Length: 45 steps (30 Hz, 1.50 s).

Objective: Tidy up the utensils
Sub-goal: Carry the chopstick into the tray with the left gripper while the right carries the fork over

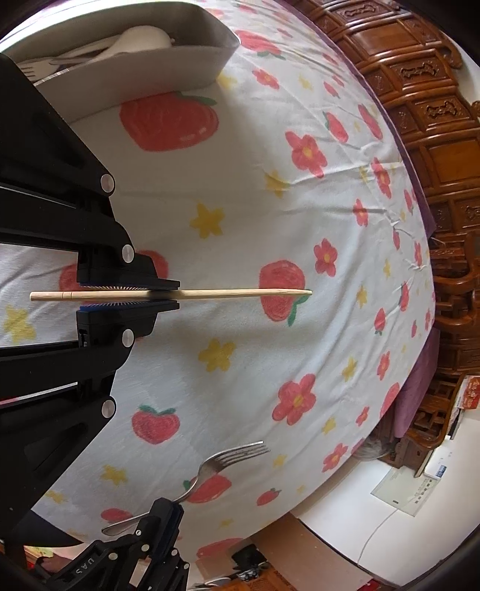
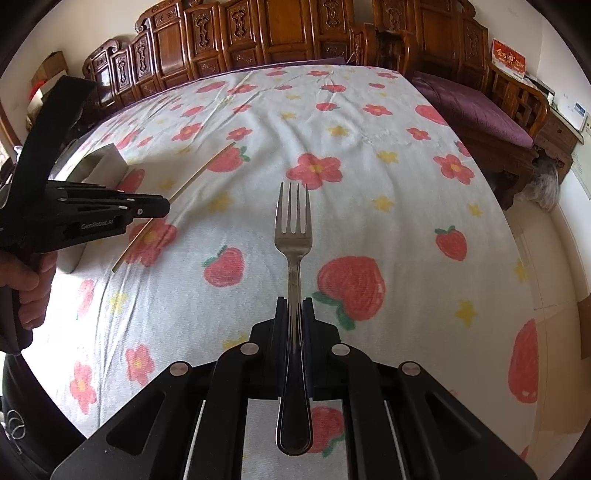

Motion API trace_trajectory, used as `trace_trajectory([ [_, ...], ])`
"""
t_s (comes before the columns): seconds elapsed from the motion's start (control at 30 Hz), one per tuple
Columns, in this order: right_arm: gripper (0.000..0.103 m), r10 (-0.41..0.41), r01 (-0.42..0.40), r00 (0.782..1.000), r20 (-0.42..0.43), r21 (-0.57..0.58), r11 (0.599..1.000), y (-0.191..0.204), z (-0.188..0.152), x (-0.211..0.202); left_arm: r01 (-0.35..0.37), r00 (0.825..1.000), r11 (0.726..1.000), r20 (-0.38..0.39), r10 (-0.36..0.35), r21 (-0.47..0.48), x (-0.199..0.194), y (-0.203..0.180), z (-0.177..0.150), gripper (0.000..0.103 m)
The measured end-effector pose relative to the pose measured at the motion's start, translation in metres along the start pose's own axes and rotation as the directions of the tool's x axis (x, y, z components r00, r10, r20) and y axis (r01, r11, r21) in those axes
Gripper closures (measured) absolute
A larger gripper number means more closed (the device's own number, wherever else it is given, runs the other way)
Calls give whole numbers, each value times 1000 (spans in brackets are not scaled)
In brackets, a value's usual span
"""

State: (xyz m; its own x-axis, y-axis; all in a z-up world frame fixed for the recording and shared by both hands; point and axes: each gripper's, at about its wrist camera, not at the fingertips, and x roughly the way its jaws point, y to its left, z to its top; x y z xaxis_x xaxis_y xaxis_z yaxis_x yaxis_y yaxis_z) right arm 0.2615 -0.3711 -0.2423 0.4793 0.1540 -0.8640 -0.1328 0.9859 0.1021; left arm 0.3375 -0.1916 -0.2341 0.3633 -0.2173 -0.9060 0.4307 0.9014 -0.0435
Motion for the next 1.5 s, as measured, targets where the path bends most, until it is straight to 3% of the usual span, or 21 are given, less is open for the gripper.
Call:
trace_trajectory([
  [0.47,94,21,-19,998,53,-51,999,42,14,-26,-9,995,999,96,12,-30,-63,23,-23,98],
  [0.93,94,66,-54,992,108,-114,992,99,35,-52,-16,977,996,208,34,-89,-129,59,-43,98],
  [1.23,94,113,-91,987,118,-174,981,147,53,-53,-44,971,986,226,81,-163,-148,105,-62,98],
  [1.5,94,162,-133,979,122,-218,967,191,66,-51,-74,973,967,197,124,-242,-146,154,-86,98],
])
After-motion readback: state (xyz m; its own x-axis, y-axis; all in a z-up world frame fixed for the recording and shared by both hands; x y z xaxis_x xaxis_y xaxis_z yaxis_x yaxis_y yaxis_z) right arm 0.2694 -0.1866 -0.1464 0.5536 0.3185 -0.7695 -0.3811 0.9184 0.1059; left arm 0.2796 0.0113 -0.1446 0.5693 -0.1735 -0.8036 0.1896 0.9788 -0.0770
